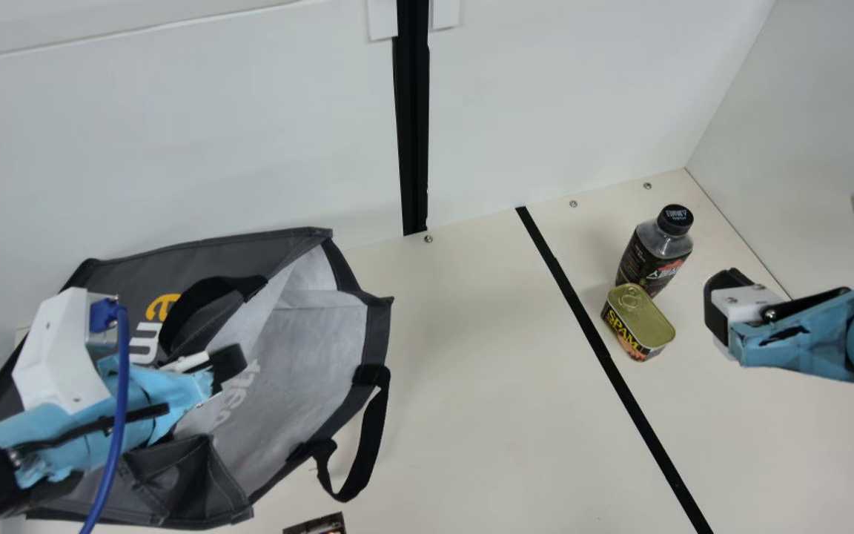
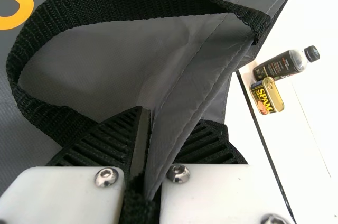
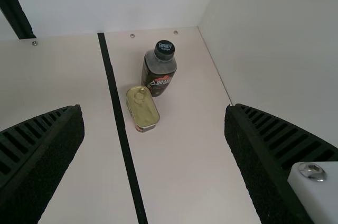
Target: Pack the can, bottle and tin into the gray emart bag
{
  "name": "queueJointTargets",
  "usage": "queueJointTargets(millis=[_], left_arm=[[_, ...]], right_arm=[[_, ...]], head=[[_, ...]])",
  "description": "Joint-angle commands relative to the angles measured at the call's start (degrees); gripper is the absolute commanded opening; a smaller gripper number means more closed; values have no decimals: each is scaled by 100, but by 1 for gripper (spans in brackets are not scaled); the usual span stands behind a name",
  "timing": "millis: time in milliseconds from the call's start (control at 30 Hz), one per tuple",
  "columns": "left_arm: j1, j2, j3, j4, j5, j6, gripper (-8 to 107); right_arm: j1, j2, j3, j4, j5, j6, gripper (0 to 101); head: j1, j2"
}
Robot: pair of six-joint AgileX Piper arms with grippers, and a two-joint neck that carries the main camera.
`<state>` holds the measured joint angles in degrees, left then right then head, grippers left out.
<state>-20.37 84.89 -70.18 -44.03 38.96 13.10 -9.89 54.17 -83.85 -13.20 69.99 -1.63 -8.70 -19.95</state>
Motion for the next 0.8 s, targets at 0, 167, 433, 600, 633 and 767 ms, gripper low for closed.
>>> queueJointTargets(millis=[0,167,433,600,633,767], left_arm=[[0,0,0,0,0,0,10],[0,0,0,0,0,0,10],[0,0,0,0,0,0,10],[0,0,0,0,0,0,10],[0,0,0,0,0,0,10],[0,0,0,0,0,0,10]], right_arm=[[-21,1,0,34,-9,-16,91],[-47,16,10,74,-9,-45,91],[1,110,-21,47,-9,-20,91],[86,221,-85,-10,-9,49,91],[109,248,-99,-28,-9,69,91],[217,361,-160,-108,-9,159,91]], head=[[-130,-5],[-130,-5],[-130,-5],[-130,-5],[-130,-5],[-130,-5]])
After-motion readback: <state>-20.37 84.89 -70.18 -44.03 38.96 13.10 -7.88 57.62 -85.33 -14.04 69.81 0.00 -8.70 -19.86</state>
